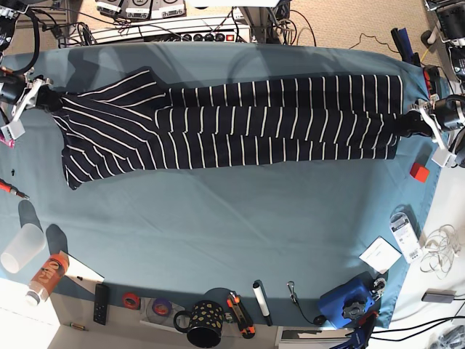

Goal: Layout the t-shirt on the table in an organized manner, then fold the t-shirt properly
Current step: 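Hold the folded shirt ends with both grippers and straighten it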

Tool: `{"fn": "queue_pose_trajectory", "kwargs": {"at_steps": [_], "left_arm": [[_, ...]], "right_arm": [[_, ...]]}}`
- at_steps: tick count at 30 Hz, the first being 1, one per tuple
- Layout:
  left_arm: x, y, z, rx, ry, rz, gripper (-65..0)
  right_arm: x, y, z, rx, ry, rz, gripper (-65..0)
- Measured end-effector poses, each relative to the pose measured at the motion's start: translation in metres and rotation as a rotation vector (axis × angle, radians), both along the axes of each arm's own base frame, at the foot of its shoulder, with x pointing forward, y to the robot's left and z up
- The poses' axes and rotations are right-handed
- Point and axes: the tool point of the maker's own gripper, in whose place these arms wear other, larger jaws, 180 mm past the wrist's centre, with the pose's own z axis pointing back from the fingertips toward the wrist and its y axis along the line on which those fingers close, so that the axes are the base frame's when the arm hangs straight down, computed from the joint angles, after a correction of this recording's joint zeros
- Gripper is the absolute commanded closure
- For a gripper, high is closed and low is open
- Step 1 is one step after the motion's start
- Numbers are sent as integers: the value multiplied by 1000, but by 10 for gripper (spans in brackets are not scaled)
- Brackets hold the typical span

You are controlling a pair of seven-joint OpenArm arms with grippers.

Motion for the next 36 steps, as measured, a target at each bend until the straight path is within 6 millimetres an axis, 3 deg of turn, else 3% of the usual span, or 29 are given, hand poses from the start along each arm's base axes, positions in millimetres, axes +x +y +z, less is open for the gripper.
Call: {"fn": "queue_pose_trajectory", "kwargs": {"at_steps": [2, 4, 6, 14, 19, 28, 32, 36], "left_arm": [[0, 0, 0, 0, -1, 0, -95], [0, 1, 0, 4, -1, 1, -196], [0, 1, -1, 6, 0, 1, -250], [-2, 5, -5, 35, 16, 2, -263], [4, 6, -1, 30, -18, 22, -263], [2, 18, -14, 83, 43, 90, -263], [-8, 2, -35, 69, 117, 48, -263], [-8, -14, -42, 53, 131, -5, -263]], "right_arm": [[0, 0, 0, -1, 0, 0, -12], [0, -1, 0, -3, 2, 0, -122], [0, -1, 0, -3, 2, 0, -200], [11, 22, 19, 150, -91, 23, -206], [11, 22, 19, 148, -90, 23, -206], [11, 22, 19, 147, -90, 23, -206], [11, 22, 19, 145, -89, 23, -206], [10, 22, 18, 147, -86, 21, -206]]}}
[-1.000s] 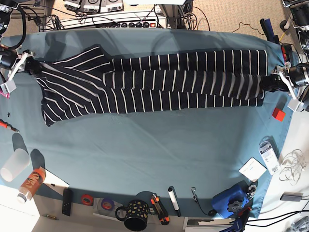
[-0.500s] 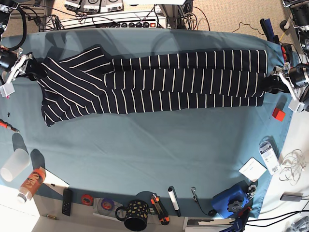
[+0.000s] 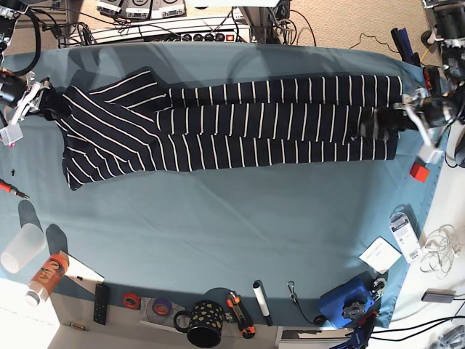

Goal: Layout the t-shirt on the table in an organized manner, then fold the t-shirt properly
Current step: 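Hold the folded shirt ends with both grippers and straighten it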

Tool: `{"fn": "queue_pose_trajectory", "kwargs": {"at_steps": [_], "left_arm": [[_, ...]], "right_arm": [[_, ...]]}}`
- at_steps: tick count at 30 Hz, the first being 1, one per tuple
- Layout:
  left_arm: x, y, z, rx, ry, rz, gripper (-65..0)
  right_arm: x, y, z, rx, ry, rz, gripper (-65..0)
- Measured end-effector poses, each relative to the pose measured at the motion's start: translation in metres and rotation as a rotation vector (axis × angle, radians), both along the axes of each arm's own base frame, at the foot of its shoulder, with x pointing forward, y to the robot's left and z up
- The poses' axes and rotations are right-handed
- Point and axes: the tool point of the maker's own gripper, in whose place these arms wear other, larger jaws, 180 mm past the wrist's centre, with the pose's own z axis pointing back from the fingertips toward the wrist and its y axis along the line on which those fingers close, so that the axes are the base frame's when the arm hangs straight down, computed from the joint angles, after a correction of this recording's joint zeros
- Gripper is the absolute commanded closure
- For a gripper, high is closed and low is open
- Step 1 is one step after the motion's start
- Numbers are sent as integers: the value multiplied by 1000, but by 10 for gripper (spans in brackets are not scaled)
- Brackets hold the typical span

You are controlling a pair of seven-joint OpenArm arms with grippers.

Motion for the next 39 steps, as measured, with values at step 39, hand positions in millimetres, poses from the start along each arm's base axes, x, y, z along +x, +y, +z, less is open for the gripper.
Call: {"fn": "queue_pose_trajectory", "kwargs": {"at_steps": [39], "left_arm": [[13, 8, 3, 52, -20, 18, -425]], "right_arm": [[-24, -5, -53, -117, 137, -75, -206]]}}
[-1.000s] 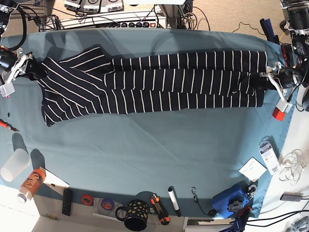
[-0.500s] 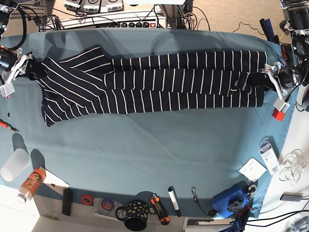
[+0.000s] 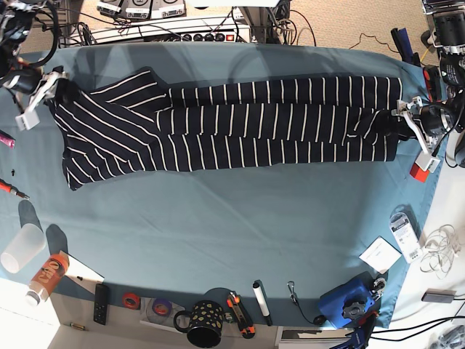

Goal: Layout the t-shirt on the table in an organized manner, then fold the t-shirt properly
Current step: 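Hold the folded shirt ends with both grippers and straighten it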

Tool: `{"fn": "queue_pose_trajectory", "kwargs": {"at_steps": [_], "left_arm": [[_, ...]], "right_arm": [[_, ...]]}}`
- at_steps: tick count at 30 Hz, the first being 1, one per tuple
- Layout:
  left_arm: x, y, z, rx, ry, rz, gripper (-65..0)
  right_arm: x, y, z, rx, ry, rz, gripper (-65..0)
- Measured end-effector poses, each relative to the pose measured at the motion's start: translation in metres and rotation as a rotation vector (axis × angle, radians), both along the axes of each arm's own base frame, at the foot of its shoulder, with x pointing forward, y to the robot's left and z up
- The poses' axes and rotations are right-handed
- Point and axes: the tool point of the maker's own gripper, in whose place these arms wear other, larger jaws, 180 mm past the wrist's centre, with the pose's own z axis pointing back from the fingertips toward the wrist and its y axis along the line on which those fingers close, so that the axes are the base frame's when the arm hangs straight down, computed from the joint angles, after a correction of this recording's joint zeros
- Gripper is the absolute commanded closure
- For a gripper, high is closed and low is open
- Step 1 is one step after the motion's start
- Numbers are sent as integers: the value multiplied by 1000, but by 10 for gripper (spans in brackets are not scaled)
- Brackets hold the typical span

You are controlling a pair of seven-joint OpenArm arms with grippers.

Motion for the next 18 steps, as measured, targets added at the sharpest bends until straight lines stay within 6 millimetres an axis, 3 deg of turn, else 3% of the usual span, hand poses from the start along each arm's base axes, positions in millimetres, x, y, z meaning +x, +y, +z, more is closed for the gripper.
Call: {"fn": "queue_pose_trajectory", "kwargs": {"at_steps": [5, 9, 18], "left_arm": [[1, 1, 0, -6, 11, 20, -425], [0, -2, -2, -16, 28, 43, -424], [-3, -34, -8, -127, 13, 67, -388]], "right_arm": [[-12, -2, -18, -44, 59, -22, -206], [-11, -2, -18, -43, 56, -23, -206], [-11, -1, -18, -42, 55, -23, -206]]}}
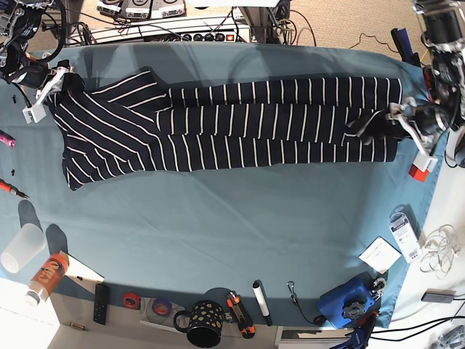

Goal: Layout the t-shirt on the table in an organized manner, then fold the t-shirt properly
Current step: 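Hold the folded shirt ends with both grippers and straighten it, then lift the shirt end with the left gripper and fold it toward the right gripper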

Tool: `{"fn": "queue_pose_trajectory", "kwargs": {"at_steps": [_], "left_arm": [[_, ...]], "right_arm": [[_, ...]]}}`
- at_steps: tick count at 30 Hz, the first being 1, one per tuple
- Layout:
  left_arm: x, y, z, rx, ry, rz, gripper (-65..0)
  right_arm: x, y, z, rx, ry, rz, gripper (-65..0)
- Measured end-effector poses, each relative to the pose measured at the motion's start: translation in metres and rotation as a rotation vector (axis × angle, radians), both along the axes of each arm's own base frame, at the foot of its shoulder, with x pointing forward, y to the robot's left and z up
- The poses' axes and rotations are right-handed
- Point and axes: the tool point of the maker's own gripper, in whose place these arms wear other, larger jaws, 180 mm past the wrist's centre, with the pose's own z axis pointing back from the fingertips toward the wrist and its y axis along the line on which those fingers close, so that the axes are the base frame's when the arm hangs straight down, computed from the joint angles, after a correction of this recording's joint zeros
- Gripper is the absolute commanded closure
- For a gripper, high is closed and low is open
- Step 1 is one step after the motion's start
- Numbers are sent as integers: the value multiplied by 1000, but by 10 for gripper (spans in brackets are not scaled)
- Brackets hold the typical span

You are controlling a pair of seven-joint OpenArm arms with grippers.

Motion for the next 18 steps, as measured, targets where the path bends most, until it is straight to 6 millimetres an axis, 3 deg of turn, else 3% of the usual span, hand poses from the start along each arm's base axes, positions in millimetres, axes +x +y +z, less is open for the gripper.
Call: {"fn": "queue_pose_trajectory", "kwargs": {"at_steps": [2, 9, 18], "left_arm": [[-1, -5, 0, -26, -1, 1, -330], [-14, -15, -7, -62, 51, -20, 0], [-4, -3, -2, 24, 61, -63, 0]], "right_arm": [[0, 0, 0, 0, 0, 0, -206], [0, 0, 0, 0, 0, 0, -206], [0, 0, 0, 0, 0, 0, -206]]}}
